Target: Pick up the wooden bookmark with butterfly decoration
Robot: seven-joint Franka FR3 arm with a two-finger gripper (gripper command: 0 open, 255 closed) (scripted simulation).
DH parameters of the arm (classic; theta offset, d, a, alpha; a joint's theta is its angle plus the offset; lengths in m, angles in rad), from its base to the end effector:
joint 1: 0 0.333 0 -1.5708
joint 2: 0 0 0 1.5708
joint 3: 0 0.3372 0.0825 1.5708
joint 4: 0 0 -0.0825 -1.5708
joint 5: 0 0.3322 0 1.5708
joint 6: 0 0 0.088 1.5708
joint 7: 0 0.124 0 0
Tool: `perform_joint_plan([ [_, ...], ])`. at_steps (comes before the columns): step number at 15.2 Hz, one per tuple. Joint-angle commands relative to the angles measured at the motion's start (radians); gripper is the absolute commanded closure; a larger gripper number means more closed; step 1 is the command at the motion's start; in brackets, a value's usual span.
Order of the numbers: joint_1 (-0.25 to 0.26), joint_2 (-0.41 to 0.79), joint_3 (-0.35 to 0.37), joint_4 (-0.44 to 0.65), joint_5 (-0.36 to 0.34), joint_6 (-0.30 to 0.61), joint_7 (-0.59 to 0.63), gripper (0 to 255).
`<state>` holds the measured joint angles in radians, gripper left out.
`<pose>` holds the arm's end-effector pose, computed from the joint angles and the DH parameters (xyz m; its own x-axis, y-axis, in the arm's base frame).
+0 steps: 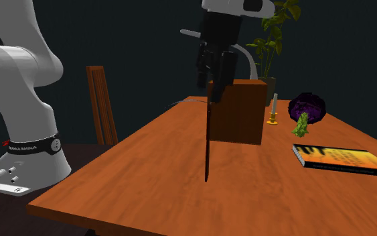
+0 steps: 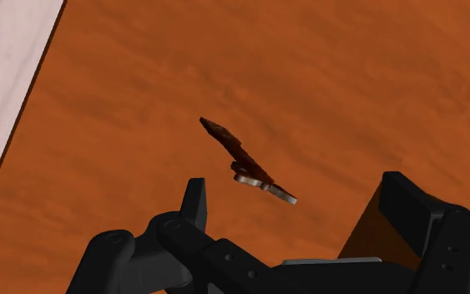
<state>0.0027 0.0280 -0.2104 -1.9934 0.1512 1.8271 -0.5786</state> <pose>0.4824 -0.0858 0.4599 0.9427 0.3207 -0.0921 0.2956 -0.9307 -0.2153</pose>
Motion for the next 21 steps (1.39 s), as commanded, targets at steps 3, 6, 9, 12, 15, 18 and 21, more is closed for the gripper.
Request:
perform_joint_plan([
  [3,-0.002,0.041,-0.001,-0.005,0.012,0.038,-0.028,0],
  [6,-0.002,0.056,0.000,-0.029,0.018,0.075,-0.035,0],
  [9,-0.002,0.059,0.000,-0.033,0.019,0.082,-0.037,0],
  [12,-0.003,0.060,0.000,-0.032,0.019,0.082,-0.037,255],
  [15,-0.003,0.059,0.000,-0.032,0.019,0.082,-0.037,255],
  [18,-0.003,0.059,-0.001,-0.032,0.019,0.082,-0.038,255],
  [21,-0.002,0.048,-0.001,-0.018,0.015,0.057,-0.032,255],
])
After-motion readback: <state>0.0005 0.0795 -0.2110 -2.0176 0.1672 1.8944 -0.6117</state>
